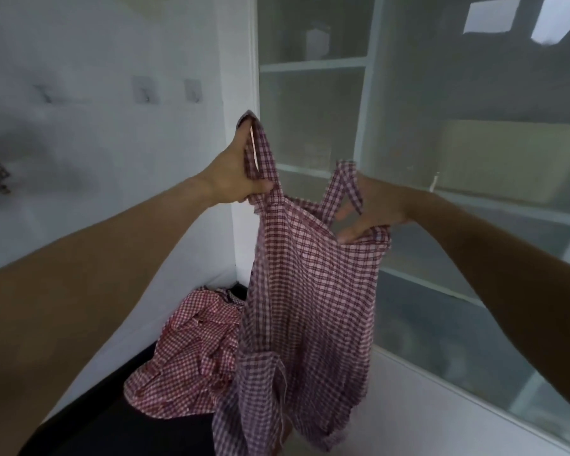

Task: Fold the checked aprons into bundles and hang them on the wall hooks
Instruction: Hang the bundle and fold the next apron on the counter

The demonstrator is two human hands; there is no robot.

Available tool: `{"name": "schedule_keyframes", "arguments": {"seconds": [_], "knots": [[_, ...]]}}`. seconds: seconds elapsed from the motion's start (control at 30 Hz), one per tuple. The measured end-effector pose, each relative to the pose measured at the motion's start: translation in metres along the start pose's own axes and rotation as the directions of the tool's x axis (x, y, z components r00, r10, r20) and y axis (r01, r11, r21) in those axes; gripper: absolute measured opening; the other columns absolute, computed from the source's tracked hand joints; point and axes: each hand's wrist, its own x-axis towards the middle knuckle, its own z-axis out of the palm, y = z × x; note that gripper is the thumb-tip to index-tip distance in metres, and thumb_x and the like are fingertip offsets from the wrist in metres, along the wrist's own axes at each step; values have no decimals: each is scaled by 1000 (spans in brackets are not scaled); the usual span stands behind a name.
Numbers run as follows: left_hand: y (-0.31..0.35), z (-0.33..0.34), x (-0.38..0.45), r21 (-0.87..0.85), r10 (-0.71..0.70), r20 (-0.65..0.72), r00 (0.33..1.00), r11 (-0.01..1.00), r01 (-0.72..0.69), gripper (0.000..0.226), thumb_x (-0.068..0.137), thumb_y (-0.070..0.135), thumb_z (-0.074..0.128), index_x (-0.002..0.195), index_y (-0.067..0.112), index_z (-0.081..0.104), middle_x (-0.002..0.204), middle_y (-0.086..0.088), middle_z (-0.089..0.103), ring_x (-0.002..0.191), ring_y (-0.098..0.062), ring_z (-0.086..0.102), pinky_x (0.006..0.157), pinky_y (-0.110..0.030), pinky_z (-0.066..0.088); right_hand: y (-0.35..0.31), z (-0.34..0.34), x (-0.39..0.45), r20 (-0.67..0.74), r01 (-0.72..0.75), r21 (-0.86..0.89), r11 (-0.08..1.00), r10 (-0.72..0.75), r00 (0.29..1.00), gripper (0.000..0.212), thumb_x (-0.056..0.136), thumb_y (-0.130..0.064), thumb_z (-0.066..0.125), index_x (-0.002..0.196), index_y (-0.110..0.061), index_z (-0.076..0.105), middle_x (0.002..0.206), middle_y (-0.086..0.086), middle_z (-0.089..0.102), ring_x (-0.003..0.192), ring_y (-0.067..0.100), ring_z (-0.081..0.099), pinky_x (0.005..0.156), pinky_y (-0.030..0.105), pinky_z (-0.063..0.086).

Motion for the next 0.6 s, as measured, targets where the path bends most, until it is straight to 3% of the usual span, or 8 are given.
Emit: {"name": "schedule_keyframes", "arguments": {"seconds": [0.07,0.13,0.23,0.33,0.4,0.47,0.6], "knots": [[-3,-4,0,-83,-12,12,1000,996,13,117,80,-2,77,158,29,-5,106,-5,60,76,-19,65,60,-33,57,-10,12,2,32,23,31,999,-24,999,122,45,-55,94,147,-24,34,135,-9,55,121,17,54,108,36,40],[0,-8,0,-83,49,-1,999,995,-49,94,79,-7,76,154,22,28,97,-9,63,68,-11,63,57,-24,54,-19,32,5,2,53,13,998,-53,999,116,46,-52,95,145,-26,38,140,-4,56,126,20,53,107,32,35],[10,-14,1,133,291,-52,955,950,-282,38,78,-9,73,112,8,72,89,-9,69,71,-12,66,66,-21,54,-24,65,15,-77,98,71,993,-92,993,126,49,-47,97,153,-21,30,152,-3,45,138,20,43,112,28,26],[18,-13,3,343,508,-148,848,831,-438,8,79,-5,69,82,-2,76,83,-13,68,76,-29,66,71,-35,56,-39,89,21,-108,123,265,956,-97,989,110,54,-38,97,148,-26,39,138,-16,54,124,5,53,111,21,34],[27,-8,2,322,546,-225,807,823,-468,7,78,3,73,79,-3,76,83,-17,67,74,-29,65,67,-38,55,-54,102,23,-148,159,385,909,-110,983,91,61,-25,95,135,-31,43,115,-29,54,98,-16,52,94,3,38],[34,-7,-3,233,516,-248,820,853,-467,9,76,6,78,77,-3,76,83,-16,67,73,-25,65,66,-35,55,-64,113,28,-165,162,417,895,-100,981,77,64,-23,94,128,-29,51,100,-31,53,84,-20,50,86,2,42],[25,-19,-15,107,385,-244,890,923,-370,8,73,-3,79,77,-7,74,85,-17,68,70,-24,67,65,-38,61,-63,113,36,-186,151,372,916,-85,979,37,75,-20,87,104,-25,64,94,-21,63,71,-17,58,79,9,53]]}}
